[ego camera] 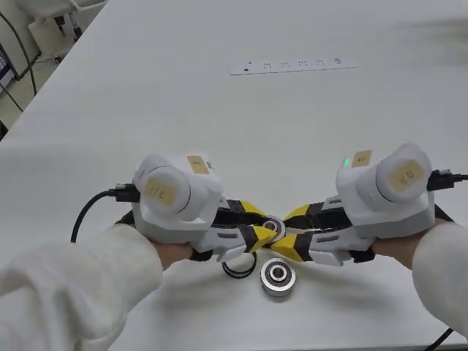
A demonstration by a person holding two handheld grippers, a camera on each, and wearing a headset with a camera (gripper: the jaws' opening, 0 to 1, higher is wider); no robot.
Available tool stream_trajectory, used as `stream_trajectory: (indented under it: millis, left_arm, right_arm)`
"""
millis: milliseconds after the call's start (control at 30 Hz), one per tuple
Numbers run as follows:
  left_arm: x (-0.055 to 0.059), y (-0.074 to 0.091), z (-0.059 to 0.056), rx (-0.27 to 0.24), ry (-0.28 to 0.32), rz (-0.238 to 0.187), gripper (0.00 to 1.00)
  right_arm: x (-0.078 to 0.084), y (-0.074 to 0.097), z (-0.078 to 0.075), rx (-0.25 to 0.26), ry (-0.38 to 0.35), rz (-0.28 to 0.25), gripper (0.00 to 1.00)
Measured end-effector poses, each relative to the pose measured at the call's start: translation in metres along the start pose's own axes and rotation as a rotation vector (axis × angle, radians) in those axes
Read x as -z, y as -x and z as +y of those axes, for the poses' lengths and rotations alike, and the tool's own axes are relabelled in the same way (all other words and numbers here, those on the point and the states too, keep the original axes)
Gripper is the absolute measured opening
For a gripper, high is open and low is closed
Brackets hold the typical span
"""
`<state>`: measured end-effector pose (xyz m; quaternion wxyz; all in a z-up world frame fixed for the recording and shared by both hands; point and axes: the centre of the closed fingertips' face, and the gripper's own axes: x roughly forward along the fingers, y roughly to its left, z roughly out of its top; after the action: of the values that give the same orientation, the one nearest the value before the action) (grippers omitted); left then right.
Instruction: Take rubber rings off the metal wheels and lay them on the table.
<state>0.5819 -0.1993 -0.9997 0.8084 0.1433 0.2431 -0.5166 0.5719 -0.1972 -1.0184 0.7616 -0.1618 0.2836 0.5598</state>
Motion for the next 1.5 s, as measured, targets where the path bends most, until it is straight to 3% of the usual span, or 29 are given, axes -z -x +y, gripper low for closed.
stream_trajectory:
  millis: [167,400,533,600,633,833,967,1067,1267,1500]
  left_arm:
    - [0.000,0.000,-0.001,-0.001,0.004,-0.001,0.14]
    - [0.000,0.000,-0.002,-0.006,0.006,-0.006,0.14]
    - [0.001,0.000,-0.002,-0.008,0.010,-0.009,0.14]
    - [0.001,0.000,-0.002,-0.010,0.012,-0.007,0.14]
    - [0.001,0.000,-0.003,-0.010,0.013,-0.007,0.14]
    - [0.002,0.001,-0.004,-0.011,0.016,-0.008,0.14]
    - [0.002,0.001,-0.005,-0.009,0.019,-0.008,0.14]
    - [0.002,0.001,-0.006,-0.006,0.017,-0.008,0.14]
    - [0.002,0.001,-0.008,0.000,0.012,-0.007,0.14]
    - [0.002,0.000,-0.011,-0.004,-0.018,-0.005,0.13]
  right_arm:
    - [0.001,0.001,0.000,0.003,0.033,0.014,0.19]
    - [0.002,0.003,0.000,-0.005,0.004,0.014,0.17]
    - [0.005,0.006,0.000,-0.010,0.011,0.024,0.10]
    - [0.008,0.008,-0.008,0.037,0.045,0.038,0.02]
    - [0.008,0.007,-0.003,0.011,0.034,0.034,0.01]
    - [0.007,0.008,-0.007,0.038,0.021,0.039,0.00]
    - [0.008,0.009,-0.009,0.052,-0.028,0.044,0.00]
    - [0.008,0.011,-0.010,0.059,-0.133,0.057,0.00]
    - [-0.001,0.017,-0.009,0.043,-0.287,0.005,0.00]
    - [-0.004,0.020,-0.004,0.036,-0.359,-0.003,0.00]
